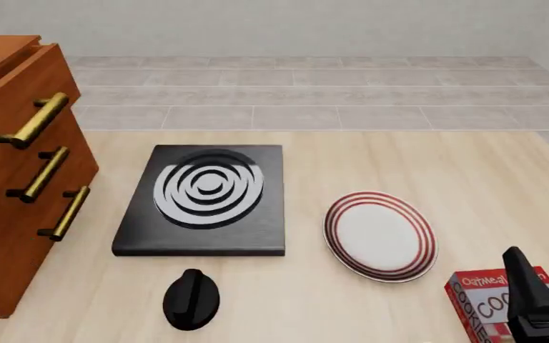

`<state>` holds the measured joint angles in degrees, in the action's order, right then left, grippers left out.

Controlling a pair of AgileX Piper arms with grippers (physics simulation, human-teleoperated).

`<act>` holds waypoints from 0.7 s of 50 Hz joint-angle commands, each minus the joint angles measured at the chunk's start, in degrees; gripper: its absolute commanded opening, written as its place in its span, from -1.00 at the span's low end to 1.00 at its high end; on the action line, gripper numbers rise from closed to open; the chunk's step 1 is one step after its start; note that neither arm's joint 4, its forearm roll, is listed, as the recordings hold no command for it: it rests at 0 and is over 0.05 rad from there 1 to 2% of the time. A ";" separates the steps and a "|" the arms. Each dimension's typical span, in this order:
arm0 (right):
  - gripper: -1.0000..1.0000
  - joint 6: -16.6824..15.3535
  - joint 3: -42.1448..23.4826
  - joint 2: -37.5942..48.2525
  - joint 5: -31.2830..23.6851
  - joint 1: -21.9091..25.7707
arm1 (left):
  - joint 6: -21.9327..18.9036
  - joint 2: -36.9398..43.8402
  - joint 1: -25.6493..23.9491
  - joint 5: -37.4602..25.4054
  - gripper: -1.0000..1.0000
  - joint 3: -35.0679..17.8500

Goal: Pick the akita bowl in the top layer of the wooden cabinet and place it on the plate.

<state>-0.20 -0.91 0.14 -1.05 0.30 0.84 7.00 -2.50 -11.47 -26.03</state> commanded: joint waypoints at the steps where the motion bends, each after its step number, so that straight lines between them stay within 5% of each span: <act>1: 1.00 -0.04 0.03 0.10 0.03 0.08 | -0.29 1.01 0.49 -2.03 1.00 -4.28; 6: 1.00 -0.08 0.02 0.08 0.03 0.10 | -3.47 2.46 -0.83 -2.25 1.00 -5.28; 35: 1.00 -0.14 0.15 0.85 0.49 0.35 | -2.62 10.09 -0.32 -7.08 1.00 -17.70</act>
<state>-0.36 -0.80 0.61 -0.84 0.55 -1.66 14.34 -3.65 -16.75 -40.01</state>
